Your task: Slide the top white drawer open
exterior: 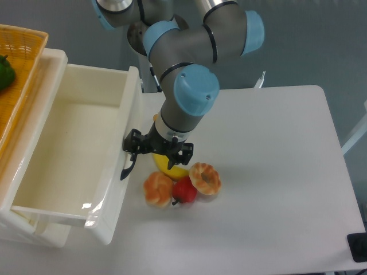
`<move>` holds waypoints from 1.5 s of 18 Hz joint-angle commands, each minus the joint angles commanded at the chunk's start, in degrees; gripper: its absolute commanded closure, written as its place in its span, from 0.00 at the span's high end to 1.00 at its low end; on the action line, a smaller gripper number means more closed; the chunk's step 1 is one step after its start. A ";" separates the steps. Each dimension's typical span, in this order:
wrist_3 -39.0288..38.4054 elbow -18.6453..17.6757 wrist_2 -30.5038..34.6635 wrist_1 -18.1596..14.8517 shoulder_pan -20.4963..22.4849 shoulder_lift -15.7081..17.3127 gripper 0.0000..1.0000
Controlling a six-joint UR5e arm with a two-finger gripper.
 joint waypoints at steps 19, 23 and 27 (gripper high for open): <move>0.18 1.49 -7.56 -0.09 4.66 -0.17 1.00; 2.89 2.20 -6.95 6.57 6.06 -1.58 1.00; 13.33 2.11 -1.42 11.25 8.08 -4.04 1.00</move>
